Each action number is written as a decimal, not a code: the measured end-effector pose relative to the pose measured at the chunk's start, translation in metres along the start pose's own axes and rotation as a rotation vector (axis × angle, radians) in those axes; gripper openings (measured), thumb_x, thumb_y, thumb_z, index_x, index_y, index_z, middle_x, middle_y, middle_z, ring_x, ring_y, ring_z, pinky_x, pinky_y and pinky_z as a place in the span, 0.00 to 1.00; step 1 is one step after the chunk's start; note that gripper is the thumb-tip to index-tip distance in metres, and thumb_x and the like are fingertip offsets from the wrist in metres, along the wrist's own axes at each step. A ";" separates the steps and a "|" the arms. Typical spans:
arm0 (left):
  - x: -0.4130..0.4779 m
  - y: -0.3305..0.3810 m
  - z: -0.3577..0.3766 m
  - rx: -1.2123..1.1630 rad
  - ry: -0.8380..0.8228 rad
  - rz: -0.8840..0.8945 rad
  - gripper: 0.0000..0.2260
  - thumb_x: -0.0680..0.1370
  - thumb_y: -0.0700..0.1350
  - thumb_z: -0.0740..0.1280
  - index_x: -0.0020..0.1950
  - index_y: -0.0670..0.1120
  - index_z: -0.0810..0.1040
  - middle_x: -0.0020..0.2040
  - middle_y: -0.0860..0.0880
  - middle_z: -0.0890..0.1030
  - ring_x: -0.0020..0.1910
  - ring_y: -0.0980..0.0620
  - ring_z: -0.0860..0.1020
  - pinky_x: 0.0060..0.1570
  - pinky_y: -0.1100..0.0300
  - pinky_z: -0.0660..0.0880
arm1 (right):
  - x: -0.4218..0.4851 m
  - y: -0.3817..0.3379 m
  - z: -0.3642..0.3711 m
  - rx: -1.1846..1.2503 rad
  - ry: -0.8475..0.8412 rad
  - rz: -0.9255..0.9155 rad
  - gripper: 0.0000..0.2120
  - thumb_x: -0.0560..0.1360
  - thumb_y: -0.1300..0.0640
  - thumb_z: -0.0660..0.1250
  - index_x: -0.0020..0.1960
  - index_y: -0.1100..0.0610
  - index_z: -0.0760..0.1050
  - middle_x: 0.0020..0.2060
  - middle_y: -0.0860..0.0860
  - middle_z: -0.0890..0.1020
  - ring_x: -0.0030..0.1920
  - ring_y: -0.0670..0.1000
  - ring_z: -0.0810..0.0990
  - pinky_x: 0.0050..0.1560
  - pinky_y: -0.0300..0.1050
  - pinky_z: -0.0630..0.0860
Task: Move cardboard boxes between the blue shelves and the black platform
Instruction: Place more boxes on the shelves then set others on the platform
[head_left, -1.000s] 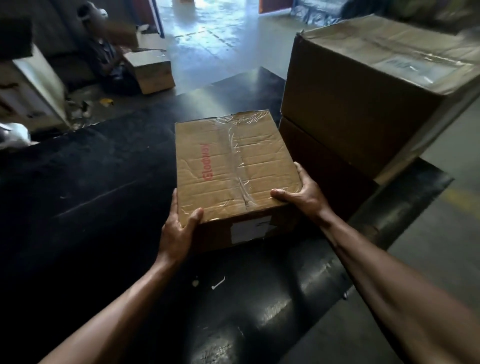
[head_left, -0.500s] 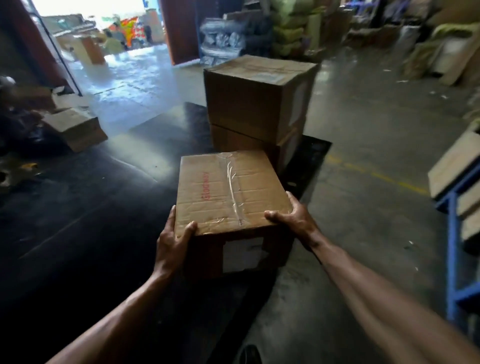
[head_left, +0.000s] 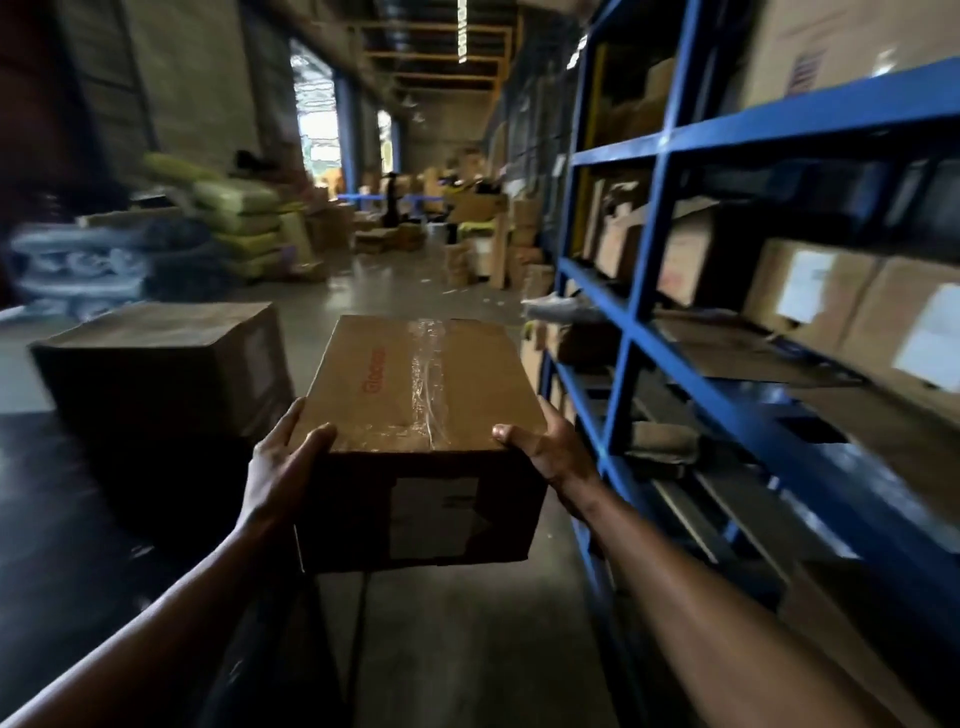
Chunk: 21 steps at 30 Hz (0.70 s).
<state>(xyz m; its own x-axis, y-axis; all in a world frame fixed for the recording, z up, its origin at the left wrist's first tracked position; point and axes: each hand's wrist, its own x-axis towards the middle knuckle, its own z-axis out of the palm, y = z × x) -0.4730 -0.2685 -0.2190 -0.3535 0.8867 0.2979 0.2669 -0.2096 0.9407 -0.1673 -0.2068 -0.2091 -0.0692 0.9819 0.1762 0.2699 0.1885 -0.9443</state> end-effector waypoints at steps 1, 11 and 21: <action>0.010 0.012 0.021 -0.051 -0.027 0.016 0.22 0.75 0.52 0.70 0.69 0.61 0.74 0.54 0.53 0.84 0.51 0.52 0.83 0.54 0.53 0.79 | 0.001 -0.005 -0.022 -0.005 0.054 -0.005 0.36 0.61 0.38 0.77 0.65 0.47 0.73 0.53 0.46 0.84 0.52 0.44 0.83 0.55 0.45 0.79; 0.123 0.078 0.192 -0.321 -0.370 0.126 0.31 0.67 0.59 0.71 0.70 0.55 0.75 0.57 0.57 0.82 0.58 0.55 0.79 0.64 0.48 0.75 | 0.027 -0.052 -0.155 -0.131 0.514 -0.035 0.18 0.69 0.51 0.76 0.54 0.46 0.72 0.46 0.41 0.81 0.47 0.40 0.79 0.43 0.35 0.72; 0.242 0.098 0.308 -0.439 -0.605 0.194 0.11 0.73 0.49 0.68 0.53 0.61 0.80 0.50 0.63 0.82 0.51 0.69 0.78 0.53 0.64 0.71 | 0.113 -0.041 -0.196 -0.178 0.741 -0.011 0.41 0.59 0.36 0.76 0.69 0.44 0.70 0.57 0.45 0.81 0.57 0.47 0.79 0.62 0.53 0.75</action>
<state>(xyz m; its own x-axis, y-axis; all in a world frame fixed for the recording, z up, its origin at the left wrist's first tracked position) -0.2559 0.0528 -0.1046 0.2483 0.8619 0.4421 -0.1509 -0.4164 0.8966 0.0021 -0.0999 -0.0962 0.5730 0.7234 0.3852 0.4282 0.1365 -0.8933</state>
